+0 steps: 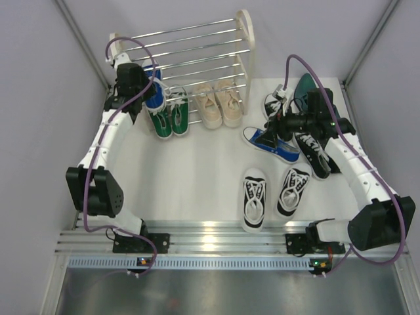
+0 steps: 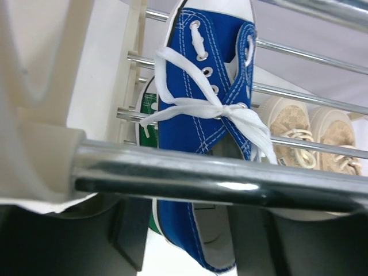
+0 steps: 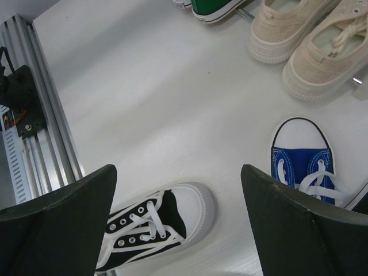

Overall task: Place and organize the shoes onto the shoe shelf
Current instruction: Place the shoe at the shoe shelf, then pick up the shoe at the center of the board.

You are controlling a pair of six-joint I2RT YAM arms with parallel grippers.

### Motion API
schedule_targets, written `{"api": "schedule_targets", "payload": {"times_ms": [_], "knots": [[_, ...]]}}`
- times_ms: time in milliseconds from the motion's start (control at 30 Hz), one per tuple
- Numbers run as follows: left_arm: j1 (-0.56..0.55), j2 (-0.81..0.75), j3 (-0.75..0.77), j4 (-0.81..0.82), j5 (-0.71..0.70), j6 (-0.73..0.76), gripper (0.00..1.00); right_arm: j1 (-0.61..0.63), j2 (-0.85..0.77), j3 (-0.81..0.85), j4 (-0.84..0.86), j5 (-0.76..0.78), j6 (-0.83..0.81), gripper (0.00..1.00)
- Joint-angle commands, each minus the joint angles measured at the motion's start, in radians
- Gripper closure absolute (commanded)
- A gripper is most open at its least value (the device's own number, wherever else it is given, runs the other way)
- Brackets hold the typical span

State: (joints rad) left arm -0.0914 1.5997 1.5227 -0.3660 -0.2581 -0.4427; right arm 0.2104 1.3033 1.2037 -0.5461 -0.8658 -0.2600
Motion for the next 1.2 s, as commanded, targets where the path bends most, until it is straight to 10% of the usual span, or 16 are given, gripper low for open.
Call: {"api": "schedule_targets", "payload": {"times_ms": [0, 533, 733, 1167], "knots": [[0.012, -0.067, 0.028, 0.059, 0.034, -0.007, 0.42, -0.020, -0.041, 0.002, 0.009, -0.010, -0.034, 0.11], [0.012, -0.507, -0.251, -0.054, 0.238, 0.070, 0.12, -0.089, 0.020, 0.040, -0.208, 0.341, -0.277, 0.11], [0.012, -0.753, -0.493, -0.082, 0.458, -0.008, 0.11, -0.112, 0.112, 0.025, -0.285, 0.409, -0.603, 0.15], [0.012, -1.201, -0.950, -0.080, 0.574, -0.332, 0.13, -0.123, 0.387, 0.129, -0.155, 0.588, -0.668, 0.37]]}}
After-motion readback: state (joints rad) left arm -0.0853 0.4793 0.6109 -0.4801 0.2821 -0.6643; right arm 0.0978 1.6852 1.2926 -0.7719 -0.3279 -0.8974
